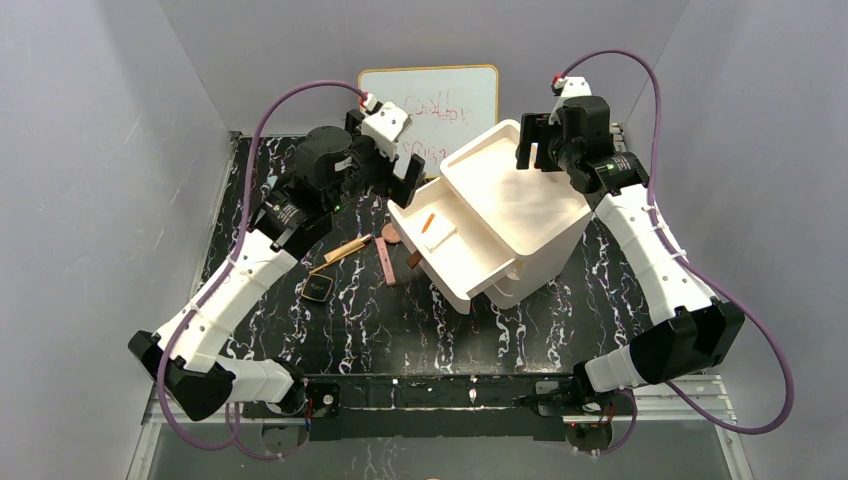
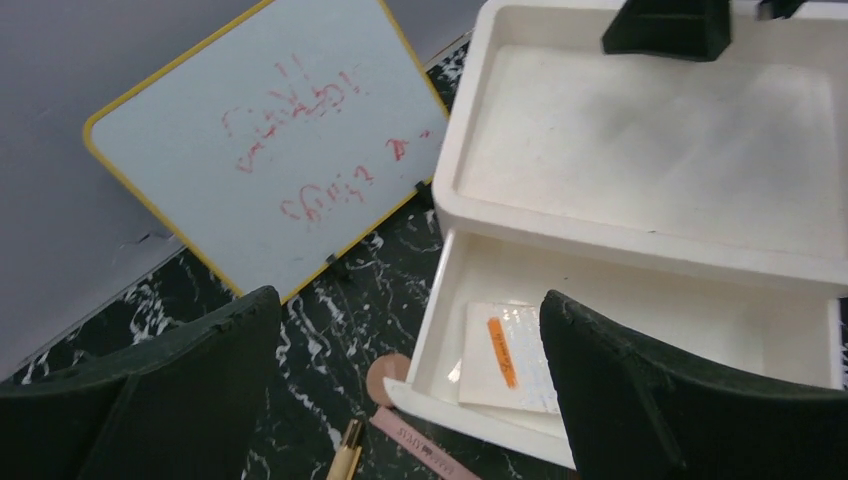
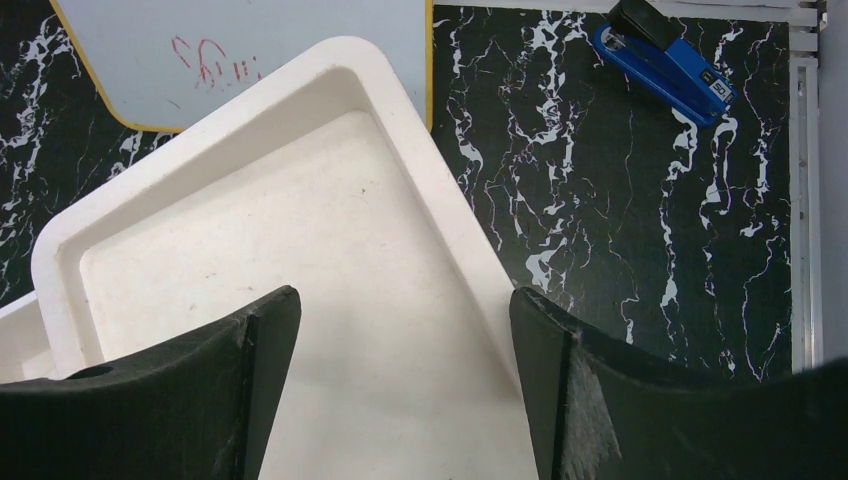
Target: Organize the makeup
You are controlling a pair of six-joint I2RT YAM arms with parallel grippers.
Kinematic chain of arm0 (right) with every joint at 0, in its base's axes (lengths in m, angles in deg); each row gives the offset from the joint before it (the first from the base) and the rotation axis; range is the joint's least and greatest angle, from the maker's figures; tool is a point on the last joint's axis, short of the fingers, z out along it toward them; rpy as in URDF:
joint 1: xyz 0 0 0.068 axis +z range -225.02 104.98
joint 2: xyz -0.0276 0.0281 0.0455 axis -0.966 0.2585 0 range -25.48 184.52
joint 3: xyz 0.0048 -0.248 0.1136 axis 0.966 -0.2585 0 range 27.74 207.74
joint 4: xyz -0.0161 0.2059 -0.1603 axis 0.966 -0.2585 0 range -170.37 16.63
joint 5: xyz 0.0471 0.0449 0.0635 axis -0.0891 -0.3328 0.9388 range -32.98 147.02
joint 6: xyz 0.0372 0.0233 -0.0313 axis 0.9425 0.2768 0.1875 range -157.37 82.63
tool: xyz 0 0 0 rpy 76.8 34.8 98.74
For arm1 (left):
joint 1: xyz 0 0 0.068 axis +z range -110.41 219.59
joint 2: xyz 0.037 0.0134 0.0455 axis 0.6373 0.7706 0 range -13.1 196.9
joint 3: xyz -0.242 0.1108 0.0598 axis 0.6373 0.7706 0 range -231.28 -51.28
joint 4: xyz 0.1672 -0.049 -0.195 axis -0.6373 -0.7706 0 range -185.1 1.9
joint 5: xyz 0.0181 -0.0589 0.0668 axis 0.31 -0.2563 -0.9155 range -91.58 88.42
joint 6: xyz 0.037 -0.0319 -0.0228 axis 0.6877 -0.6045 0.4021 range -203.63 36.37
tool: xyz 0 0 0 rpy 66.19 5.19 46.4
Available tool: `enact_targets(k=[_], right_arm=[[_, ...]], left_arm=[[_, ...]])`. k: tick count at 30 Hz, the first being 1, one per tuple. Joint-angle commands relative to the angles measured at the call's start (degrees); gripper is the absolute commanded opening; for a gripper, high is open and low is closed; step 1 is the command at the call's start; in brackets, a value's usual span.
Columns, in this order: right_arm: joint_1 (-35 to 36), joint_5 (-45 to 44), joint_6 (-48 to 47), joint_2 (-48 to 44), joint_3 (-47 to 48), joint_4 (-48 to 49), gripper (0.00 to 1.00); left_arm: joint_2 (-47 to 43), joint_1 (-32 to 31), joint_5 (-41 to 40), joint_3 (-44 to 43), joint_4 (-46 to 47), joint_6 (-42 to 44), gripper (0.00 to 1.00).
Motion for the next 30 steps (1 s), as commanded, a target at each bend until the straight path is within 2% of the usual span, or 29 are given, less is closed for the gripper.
enact_targets(k=[1, 10, 15, 22, 26, 30], right_arm=[[0.31, 0.59, 0.49, -0.40, 0.21, 0.62, 0.85], [0.38, 1.69, 1.03, -0.60, 0.17, 0.79, 0.86], [0.55, 1.29, 0.98, -1.51, -0.04, 0.70, 0.86], [0.66, 0.55, 0.68, -2.64, -0.40, 0.53, 0.86], [0.67, 0.36, 0.61, -2.98, -0.64, 0.57, 0.86], [0.74, 0.86, 0.90, -2.58, -0.55, 0.70, 0.86]], left_arm=[[-1.21, 1.24, -15.26, -3.05, -13.05, -0.94, 0.99], [-5.01, 11.79, -19.39, 0.83, -23.42, -8.24, 0.98], [-2.99, 15.11, -14.70, 6.87, -25.36, -16.17, 0.99], [-2.75, 18.02, 0.48, 23.65, -16.79, -30.81, 0.98], [-2.74, 18.05, 1.65, 29.01, -13.74, -36.77, 0.96], [-3.96, 18.00, 5.25, 34.35, -6.27, -42.77, 0.95]])
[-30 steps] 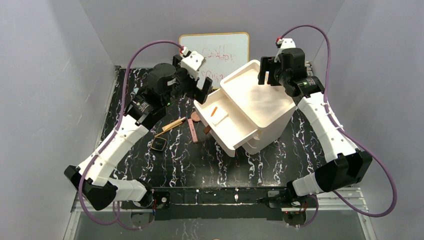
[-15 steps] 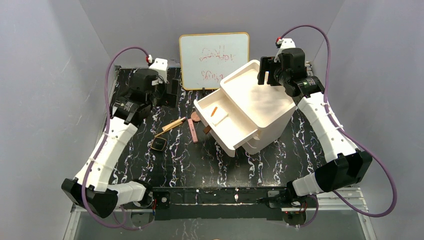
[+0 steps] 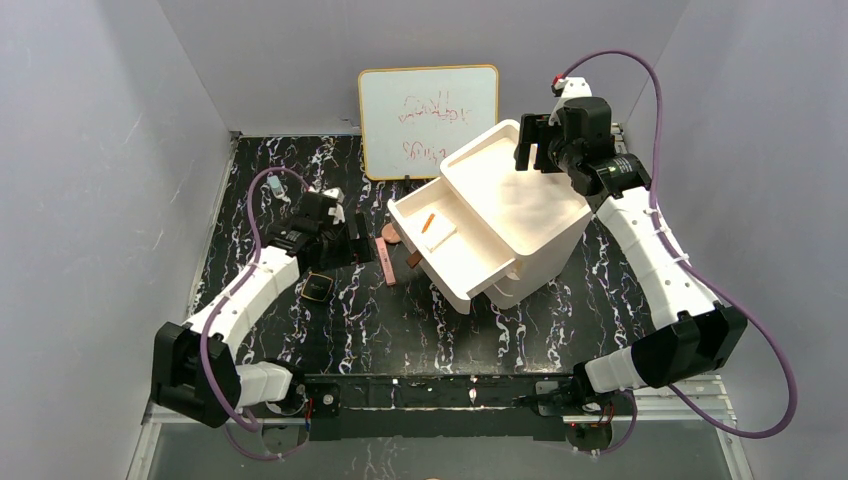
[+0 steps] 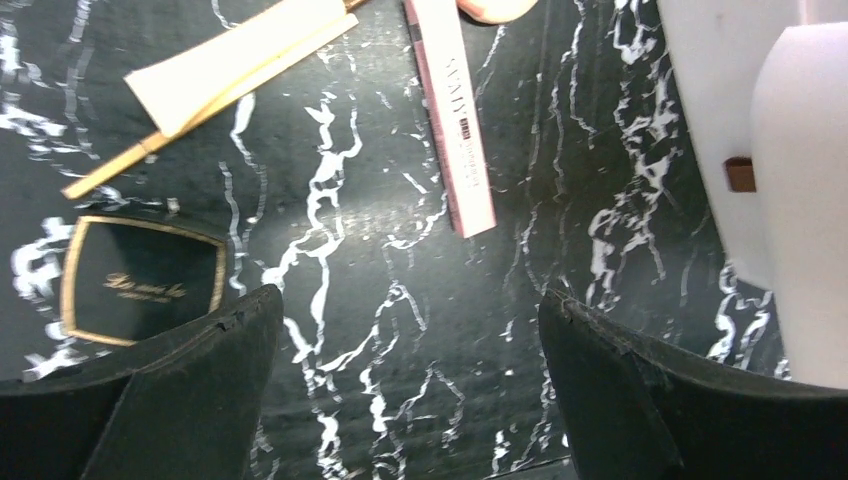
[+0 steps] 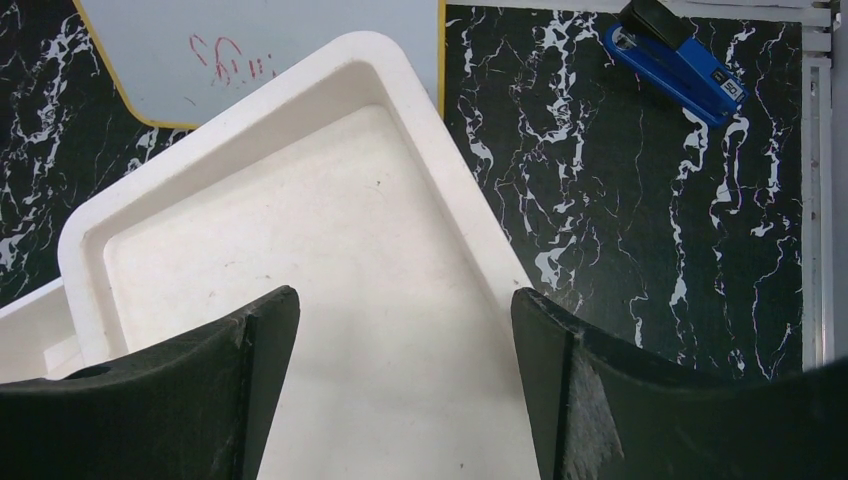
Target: Organize the makeup
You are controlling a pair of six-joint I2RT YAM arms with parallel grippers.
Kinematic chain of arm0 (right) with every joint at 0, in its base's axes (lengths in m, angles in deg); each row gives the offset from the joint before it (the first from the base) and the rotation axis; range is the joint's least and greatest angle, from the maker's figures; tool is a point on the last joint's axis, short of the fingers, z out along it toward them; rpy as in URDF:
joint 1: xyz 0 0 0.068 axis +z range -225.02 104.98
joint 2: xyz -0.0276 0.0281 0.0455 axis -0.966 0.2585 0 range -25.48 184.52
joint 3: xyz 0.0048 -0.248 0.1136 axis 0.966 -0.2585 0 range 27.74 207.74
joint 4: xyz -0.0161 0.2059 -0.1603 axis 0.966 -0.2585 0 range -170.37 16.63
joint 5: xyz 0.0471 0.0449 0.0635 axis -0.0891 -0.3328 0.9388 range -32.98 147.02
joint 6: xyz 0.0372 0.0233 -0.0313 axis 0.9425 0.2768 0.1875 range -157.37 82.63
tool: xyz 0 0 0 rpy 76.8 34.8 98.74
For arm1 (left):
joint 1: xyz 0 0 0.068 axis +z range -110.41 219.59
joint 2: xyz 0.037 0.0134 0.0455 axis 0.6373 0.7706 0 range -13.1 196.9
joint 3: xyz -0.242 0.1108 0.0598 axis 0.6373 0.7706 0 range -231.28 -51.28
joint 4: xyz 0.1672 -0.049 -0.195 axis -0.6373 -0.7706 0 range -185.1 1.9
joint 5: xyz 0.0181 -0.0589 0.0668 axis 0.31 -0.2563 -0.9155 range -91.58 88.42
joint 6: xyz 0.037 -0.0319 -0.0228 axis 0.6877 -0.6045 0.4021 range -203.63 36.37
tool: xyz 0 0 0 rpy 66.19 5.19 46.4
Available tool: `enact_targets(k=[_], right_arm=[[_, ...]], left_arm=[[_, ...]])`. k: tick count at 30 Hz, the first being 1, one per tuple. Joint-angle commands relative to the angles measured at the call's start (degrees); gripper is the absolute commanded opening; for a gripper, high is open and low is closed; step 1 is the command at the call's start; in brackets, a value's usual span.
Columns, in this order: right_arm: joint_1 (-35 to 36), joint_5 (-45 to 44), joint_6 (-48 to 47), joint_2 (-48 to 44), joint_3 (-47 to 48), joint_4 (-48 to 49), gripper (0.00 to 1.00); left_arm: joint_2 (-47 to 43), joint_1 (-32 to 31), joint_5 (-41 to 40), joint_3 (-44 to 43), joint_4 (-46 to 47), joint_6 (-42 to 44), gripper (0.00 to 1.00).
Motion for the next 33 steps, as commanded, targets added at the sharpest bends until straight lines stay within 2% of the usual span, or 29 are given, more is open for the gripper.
enact_targets(k=[1, 7, 13, 22, 33], right_arm=[[0.31, 0.34, 0.51, -1.40, -0.31, 1.14, 0.86], [0.43, 0.67, 0.63, -0.94, 0.08, 1.12, 0.86], [0.51, 0.80, 0.64, -0.76, 0.17, 1.22, 0.86], [0.53, 0.41, 0.40, -1.06, -0.35, 1.44, 0.86], [0.58, 0.70, 0.32, -1.37, -1.23, 1.92, 0.86]], left_arm=[[-1.99, 0.25, 5.76, 4.26, 9.14, -10.24, 0.94], [1.35, 0.10, 5.06, 7.99, 14.88, -15.87, 0.90], [5.33, -3.28, -0.87, 8.87, 17.07, -17.76, 0.89], [14.13, -13.31, -13.31, 4.62, 15.81, -16.91, 0.87], [17.19, -14.36, -24.36, 2.74, 9.72, -14.93, 0.85]])
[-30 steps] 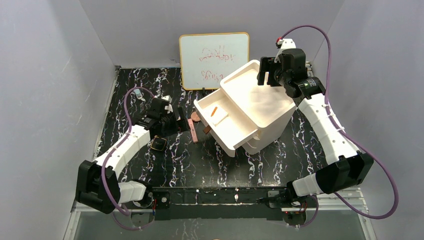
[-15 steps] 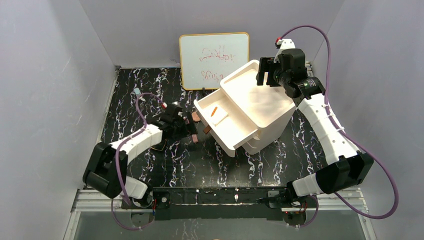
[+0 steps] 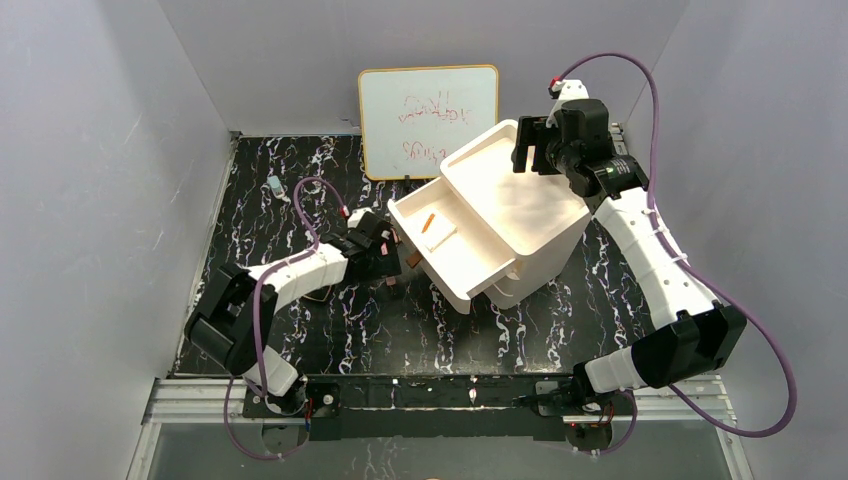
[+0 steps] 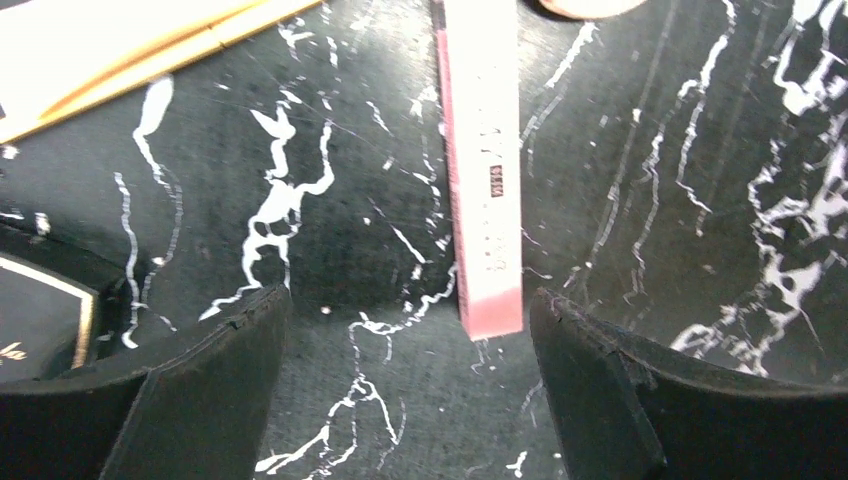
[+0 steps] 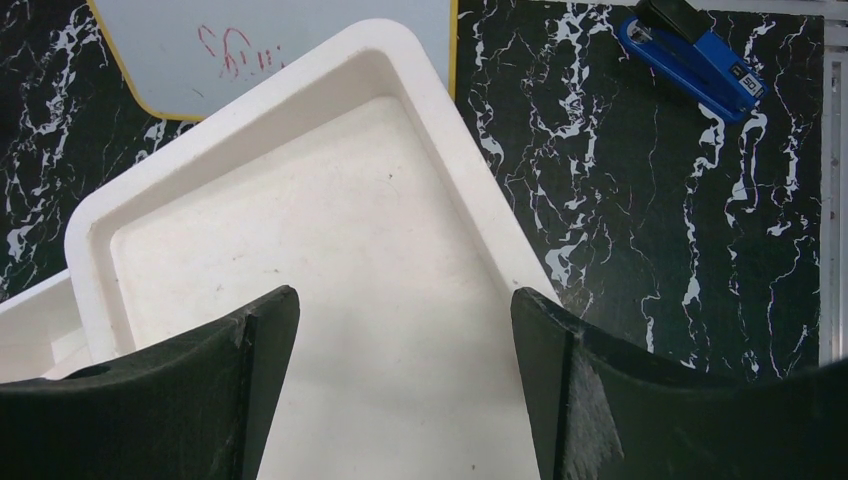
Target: Organize the makeup
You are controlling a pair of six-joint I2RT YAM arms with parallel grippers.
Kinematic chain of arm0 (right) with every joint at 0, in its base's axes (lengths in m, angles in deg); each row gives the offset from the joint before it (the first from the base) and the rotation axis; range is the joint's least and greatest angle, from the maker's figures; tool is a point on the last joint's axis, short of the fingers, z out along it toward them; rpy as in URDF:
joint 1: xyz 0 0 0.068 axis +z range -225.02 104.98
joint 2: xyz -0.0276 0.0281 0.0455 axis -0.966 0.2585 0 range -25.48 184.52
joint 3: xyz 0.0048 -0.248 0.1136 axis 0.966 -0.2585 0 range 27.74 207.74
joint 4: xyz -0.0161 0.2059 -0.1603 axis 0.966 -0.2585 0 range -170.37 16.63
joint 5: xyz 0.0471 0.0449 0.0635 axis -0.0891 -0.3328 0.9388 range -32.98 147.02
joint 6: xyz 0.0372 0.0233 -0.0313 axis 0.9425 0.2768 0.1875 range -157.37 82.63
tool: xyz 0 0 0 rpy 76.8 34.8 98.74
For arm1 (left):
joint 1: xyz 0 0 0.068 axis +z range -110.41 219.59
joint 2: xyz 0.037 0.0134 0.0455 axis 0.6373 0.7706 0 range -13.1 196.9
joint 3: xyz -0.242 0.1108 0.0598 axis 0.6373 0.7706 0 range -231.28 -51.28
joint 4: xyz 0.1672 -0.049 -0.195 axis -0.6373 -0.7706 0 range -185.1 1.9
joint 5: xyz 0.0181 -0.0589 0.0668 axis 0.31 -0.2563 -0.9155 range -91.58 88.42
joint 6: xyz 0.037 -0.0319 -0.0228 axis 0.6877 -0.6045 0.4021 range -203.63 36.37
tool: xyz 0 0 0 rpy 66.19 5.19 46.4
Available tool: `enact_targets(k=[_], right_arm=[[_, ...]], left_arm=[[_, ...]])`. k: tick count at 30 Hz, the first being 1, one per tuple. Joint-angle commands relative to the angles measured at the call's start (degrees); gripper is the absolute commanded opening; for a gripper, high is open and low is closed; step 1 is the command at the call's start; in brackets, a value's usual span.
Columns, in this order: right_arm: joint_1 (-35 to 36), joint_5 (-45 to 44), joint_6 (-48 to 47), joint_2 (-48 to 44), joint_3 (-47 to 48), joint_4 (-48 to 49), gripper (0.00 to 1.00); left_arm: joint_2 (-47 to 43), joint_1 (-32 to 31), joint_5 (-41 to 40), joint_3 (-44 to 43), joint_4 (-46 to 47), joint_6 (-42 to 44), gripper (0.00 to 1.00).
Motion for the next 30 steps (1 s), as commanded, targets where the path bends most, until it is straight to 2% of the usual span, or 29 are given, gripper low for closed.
enact_targets(k=[1, 12, 21, 30], right_arm=[[0.28, 0.03, -0.12, -1.30, -0.43, 1.65, 0.86], [0.32, 0.04, -0.07, -1.46, -0.60, 1.64, 0.86], [0.37, 0.08, 0.01, -1.39, -0.81, 1.73, 0.86], [0.49, 0.47, 0.16, -1.13, -0.78, 1.85, 0.86]], left_arm=[[1.30, -0.21, -8.03, -2.16, -4.44, 1.11, 0.85], [1.13, -0.35, -5.19, 0.93, 1.15, -2.30, 0.83], [1.58, -0.39, -8.55, 0.06, -2.59, -0.49, 0.81], [0.13, -0.39, -6.14, 1.44, 1.45, -2.00, 0.81]])
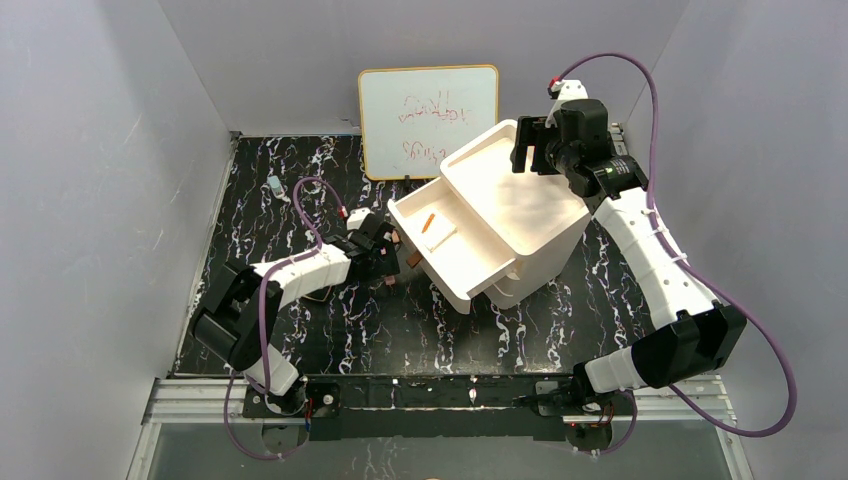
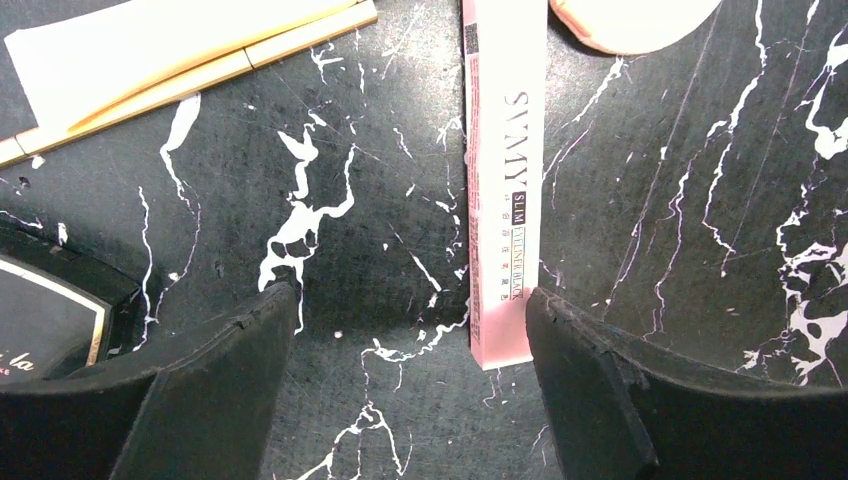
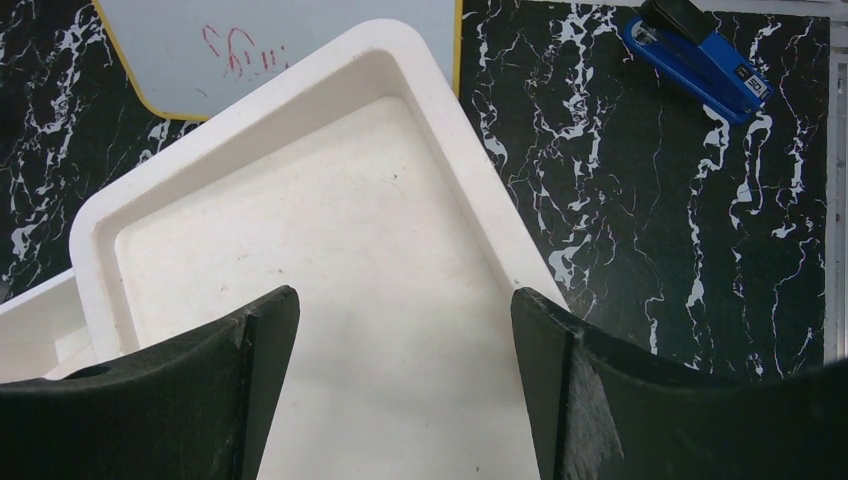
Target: Organize the makeup
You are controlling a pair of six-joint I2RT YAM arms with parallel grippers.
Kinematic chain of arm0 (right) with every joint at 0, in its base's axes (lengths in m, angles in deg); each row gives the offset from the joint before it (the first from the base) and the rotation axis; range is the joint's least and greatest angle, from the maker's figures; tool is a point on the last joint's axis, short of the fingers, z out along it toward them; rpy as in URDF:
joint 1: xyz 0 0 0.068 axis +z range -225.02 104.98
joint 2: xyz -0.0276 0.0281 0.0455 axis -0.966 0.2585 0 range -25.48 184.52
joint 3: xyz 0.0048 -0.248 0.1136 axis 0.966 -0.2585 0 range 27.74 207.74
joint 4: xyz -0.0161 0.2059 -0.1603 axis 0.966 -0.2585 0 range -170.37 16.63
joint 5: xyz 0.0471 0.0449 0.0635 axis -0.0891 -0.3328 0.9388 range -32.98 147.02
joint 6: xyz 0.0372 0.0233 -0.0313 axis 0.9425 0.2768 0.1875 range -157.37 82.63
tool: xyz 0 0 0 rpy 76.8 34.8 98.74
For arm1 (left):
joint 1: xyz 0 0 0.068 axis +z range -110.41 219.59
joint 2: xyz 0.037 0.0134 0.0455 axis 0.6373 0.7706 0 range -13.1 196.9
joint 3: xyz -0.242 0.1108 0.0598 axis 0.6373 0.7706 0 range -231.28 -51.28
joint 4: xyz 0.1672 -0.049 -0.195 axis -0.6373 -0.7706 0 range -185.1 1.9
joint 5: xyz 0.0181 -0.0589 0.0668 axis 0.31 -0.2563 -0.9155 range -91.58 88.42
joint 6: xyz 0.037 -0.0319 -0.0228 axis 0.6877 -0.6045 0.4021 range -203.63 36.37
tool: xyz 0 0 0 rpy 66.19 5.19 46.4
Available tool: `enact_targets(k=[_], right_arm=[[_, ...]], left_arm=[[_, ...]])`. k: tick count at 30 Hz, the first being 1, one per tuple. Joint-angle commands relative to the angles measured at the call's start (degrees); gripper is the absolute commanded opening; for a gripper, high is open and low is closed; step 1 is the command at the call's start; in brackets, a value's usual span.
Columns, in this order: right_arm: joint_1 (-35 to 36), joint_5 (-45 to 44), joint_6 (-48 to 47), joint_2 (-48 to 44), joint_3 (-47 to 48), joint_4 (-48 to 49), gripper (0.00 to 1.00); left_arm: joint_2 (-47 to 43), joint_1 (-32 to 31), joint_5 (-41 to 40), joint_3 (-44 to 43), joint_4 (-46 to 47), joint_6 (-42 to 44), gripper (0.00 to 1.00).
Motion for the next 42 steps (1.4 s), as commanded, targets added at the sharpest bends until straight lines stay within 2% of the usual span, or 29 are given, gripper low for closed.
enact_targets(k=[1, 6, 10, 18, 22, 28, 31, 36, 39, 42], right_arm=[[0.31, 0.30, 0.04, -1.10, -0.63, 1.48, 0.86], [0.31, 0.39, 0.09, -0.92, -0.63, 1.40, 0.86], [0.36, 0.37, 0.06, -0.97, -0.63, 1.30, 0.86], [0.40, 0.28, 0.11, -0.92, -0.77, 1.46, 0.86], [0.40, 0.25, 0.14, -0.92, -0.75, 1.39, 0.86], [0.41, 0.04, 0.02, -0.97, -0.71, 1.22, 0.86], [0.47, 0.13, 0.07, -0.86, -0.62, 1.21, 0.86], [0.51, 0.13, 0.05, -0.77, -0.44, 1.12, 0.86], [0.57, 0.13, 0.04, -0.67, -0.34, 1.12, 0.86], [0.56, 0.21, 0.04, -0.55, -0.19, 1.08, 0.86]], left_arm=[[-1.91, -0.22, 0.03, 2.03, 1.83, -0.93, 0.81], [-2.26, -0.22, 5.06, 3.77, 6.91, -2.32, 0.81], [-1.50, -0.22, 5.63, 3.74, 7.35, -2.38, 0.81], [3.02, -0.30, -3.57, -1.26, -5.15, 1.91, 0.81], [6.66, -0.30, -5.20, -3.44, -9.03, 4.24, 0.80], [7.23, -0.30, -5.50, -3.61, -9.34, 5.58, 0.56], [7.16, -0.30, -5.99, -3.65, -9.60, 5.91, 0.37], [6.67, -0.30, -6.71, -3.61, -9.76, 5.89, 0.18], [6.04, -0.30, -7.66, -3.57, -10.37, 5.83, 0.00], [4.69, -0.30, -8.96, -3.73, -11.51, 6.07, 0.00]])
